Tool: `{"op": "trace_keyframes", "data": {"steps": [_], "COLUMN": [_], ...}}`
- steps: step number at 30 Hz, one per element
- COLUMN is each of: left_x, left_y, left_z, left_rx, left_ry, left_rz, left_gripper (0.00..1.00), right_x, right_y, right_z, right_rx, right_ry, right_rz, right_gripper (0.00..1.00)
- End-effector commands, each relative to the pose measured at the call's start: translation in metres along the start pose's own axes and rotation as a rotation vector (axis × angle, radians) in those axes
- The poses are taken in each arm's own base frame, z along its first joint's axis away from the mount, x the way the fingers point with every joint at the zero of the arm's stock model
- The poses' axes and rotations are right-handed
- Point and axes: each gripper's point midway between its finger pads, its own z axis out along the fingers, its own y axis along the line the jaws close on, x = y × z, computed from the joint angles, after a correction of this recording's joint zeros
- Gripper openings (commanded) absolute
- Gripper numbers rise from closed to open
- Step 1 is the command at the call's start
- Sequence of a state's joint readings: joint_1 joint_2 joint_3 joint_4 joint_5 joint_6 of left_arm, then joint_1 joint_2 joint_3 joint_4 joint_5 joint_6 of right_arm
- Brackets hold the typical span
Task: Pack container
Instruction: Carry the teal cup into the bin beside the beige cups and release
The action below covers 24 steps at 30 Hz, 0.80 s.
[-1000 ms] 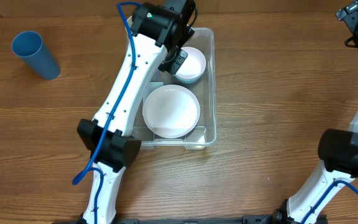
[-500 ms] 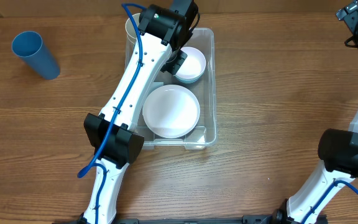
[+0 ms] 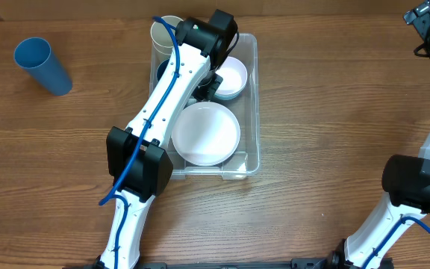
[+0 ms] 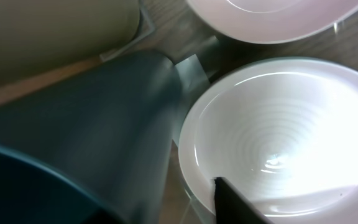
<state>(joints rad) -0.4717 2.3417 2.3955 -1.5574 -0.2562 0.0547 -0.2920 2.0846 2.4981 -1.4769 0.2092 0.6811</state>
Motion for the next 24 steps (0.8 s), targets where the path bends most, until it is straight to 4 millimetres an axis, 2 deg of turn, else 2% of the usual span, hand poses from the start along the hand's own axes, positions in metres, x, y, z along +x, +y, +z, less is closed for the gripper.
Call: {"op": "trace_keyframes", "data": {"steps": [1, 5, 9, 12, 15, 16, 17, 18, 20, 22, 24], "left_x": [0.003, 0.004, -0.002, -0.009, -0.012, -0.012, -0.010, -0.007, 0.008, 0.029, 0.054], "left_y": [0.005, 0.012, 0.028, 0.036, 0.048, 0.054, 0.058, 0.065, 0.093, 0.129, 0.174], "left_z": [0.004, 0.000, -0.020, -0.050, -0.093, -0.117, -0.131, -0.143, -0.175, -0.192, -0.194], "left_rx": [-0.033, -0.069, -0.131, -0.133, -0.135, -0.135, -0.137, -0.148, -0.182, -0.198, -0.212], "left_ry": [0.020, 0.016, -0.030, -0.108, -0.226, -0.290, -0.330, -0.362, -0.437, -0.476, -0.478], "left_rz": [-0.007, -0.009, -0.039, -0.075, -0.127, -0.162, -0.184, -0.214, -0.334, -0.475, -0.633], "left_gripper": [0.41, 0.41, 0.40, 0.40, 0.41, 0.42, 0.44, 0.52, 0.75, 0.81, 0.86], "right_x": [-0.004, -0.004, -0.004, -0.004, -0.004, -0.004, -0.004, -0.004, -0.004, -0.004, -0.004], "right_y": [0.002, 0.002, 0.002, 0.002, 0.002, 0.002, 0.002, 0.002, 0.002, 0.002, 0.002], "right_z": [-0.008, -0.008, -0.008, -0.008, -0.008, -0.008, -0.008, -0.008, -0.008, -0.008, -0.008], "right_rx": [-0.014, -0.014, -0.014, -0.014, -0.014, -0.014, -0.014, -0.014, -0.014, -0.014, -0.014], "right_ry": [-0.022, -0.022, -0.022, -0.022, -0.022, -0.022, -0.022, -0.022, -0.022, -0.022, -0.022], "right_rz": [0.009, 0.009, 0.009, 0.009, 0.009, 0.009, 0.009, 0.009, 0.009, 0.009, 0.009], "right_gripper": [1.00, 1.00, 1.00, 1.00, 1.00, 1.00, 1.00, 1.00, 1.00, 1.00, 1.00]}}
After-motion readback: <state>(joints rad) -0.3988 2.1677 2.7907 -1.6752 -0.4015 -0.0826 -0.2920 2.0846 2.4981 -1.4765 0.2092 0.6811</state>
